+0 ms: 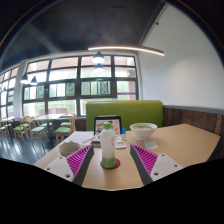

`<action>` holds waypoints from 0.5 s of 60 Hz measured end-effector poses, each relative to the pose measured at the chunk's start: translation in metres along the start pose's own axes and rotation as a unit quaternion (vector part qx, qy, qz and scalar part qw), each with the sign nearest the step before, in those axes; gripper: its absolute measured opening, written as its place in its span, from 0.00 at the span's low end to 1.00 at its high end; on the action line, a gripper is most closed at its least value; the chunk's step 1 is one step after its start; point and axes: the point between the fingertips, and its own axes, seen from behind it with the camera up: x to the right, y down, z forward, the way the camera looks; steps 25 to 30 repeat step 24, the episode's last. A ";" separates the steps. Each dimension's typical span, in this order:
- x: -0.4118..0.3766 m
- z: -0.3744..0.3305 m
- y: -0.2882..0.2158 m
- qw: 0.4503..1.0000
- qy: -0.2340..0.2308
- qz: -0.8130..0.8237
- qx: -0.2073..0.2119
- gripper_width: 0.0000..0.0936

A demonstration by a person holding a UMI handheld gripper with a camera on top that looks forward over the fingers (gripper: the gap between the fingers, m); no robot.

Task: Pour water

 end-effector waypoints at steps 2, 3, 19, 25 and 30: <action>-0.008 -0.023 -0.003 1.000 0.001 0.002 0.001 0.87; -0.001 -0.032 -0.004 1.000 0.002 0.003 0.000 0.87; 0.002 -0.127 -0.003 1.000 0.020 0.009 0.021 0.87; 0.008 -0.134 -0.001 0.999 0.020 0.022 0.021 0.87; 0.008 -0.134 -0.001 0.999 0.020 0.022 0.021 0.87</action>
